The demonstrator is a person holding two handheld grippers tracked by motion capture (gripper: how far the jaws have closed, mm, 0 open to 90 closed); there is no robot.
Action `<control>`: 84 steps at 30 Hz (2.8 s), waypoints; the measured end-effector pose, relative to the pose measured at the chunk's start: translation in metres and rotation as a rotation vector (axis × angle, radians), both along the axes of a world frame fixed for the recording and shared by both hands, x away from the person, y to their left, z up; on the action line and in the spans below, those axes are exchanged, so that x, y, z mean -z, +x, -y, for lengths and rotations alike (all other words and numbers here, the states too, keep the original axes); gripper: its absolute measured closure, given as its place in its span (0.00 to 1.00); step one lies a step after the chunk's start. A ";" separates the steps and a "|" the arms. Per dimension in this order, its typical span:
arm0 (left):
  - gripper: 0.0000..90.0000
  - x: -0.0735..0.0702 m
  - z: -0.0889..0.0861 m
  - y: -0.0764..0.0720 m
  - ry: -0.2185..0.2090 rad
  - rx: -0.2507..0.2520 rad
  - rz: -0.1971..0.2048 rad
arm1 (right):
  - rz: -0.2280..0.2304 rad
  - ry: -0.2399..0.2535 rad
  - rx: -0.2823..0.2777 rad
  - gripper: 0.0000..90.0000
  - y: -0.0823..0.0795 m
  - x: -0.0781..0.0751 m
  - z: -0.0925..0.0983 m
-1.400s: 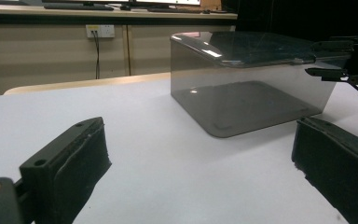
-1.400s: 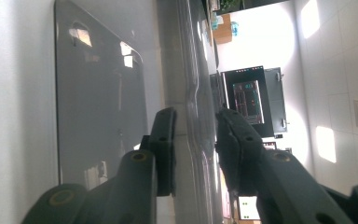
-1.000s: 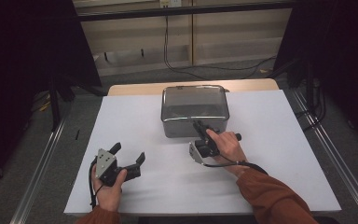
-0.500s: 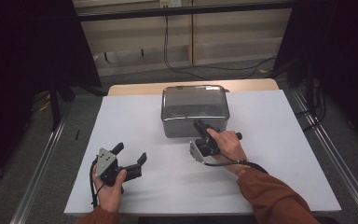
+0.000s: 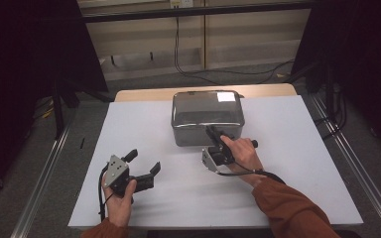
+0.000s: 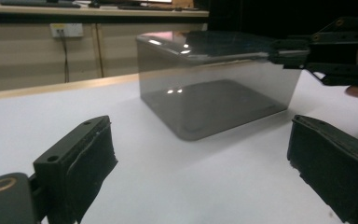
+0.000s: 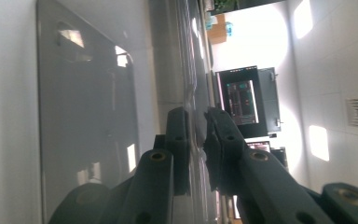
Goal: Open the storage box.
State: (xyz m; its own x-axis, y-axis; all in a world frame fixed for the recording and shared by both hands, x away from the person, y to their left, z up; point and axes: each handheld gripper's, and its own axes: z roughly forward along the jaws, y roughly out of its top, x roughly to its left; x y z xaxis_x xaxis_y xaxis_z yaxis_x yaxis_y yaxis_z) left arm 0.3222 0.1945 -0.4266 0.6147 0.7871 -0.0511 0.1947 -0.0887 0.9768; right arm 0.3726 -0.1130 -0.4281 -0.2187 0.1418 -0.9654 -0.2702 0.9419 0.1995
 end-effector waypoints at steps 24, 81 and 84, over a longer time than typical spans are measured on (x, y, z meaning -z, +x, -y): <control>0.03 -0.008 0.031 0.041 0.017 0.057 0.030 | 0.023 0.021 -0.010 0.90 0.003 -0.012 0.001; 0.33 -0.019 0.075 0.126 0.158 0.058 0.221 | 0.004 0.127 -0.012 0.88 0.010 -0.032 0.004; 0.37 -0.017 0.076 0.126 0.144 0.059 0.217 | -0.009 0.132 -0.012 0.87 0.011 -0.032 0.004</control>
